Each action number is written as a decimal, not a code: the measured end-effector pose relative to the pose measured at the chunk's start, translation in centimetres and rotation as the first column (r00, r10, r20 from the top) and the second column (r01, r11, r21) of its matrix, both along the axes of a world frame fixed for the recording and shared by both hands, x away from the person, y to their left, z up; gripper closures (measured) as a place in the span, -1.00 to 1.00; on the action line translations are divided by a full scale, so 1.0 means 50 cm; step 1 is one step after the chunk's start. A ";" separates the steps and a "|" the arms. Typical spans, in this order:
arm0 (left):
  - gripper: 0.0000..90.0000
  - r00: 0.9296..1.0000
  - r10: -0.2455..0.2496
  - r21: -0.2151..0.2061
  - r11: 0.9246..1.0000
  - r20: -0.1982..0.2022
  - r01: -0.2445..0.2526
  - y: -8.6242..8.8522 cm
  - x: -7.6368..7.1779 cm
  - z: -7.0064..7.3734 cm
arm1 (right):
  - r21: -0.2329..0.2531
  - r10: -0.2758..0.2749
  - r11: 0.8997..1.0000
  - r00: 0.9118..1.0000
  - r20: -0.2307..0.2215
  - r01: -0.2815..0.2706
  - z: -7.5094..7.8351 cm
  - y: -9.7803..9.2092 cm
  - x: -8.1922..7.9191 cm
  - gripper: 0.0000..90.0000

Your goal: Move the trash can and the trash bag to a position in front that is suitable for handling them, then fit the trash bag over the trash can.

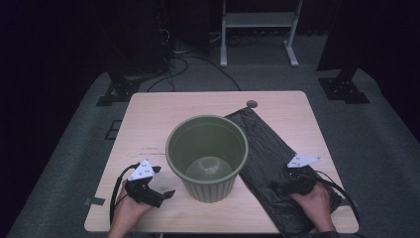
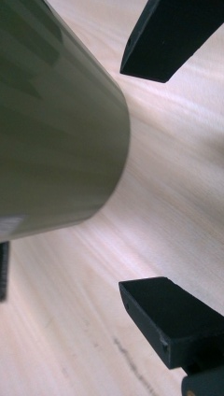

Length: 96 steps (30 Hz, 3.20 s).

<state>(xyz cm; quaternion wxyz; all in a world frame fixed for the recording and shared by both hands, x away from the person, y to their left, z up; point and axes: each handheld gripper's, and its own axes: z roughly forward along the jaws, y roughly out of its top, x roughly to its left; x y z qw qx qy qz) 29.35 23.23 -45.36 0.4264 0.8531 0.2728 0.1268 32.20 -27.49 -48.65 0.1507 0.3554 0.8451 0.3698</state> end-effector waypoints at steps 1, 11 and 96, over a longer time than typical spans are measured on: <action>-1.00 1.000 0.002 0.010 1.000 -0.004 -0.002 0.000 0.002 -0.008 | 0.000 0.000 1.000 1.000 0.000 0.000 0.000 0.000 0.000 -0.76; -1.00 0.999 0.021 0.076 0.997 -0.035 -0.018 0.002 0.011 -0.054 | 0.001 0.000 1.000 1.000 -0.001 0.000 0.000 0.000 0.000 -0.75; -1.00 0.998 0.042 0.120 0.992 -0.052 -0.036 0.000 0.013 -0.059 | 0.024 -0.053 0.998 0.994 -0.090 0.056 0.027 -0.018 -0.015 0.96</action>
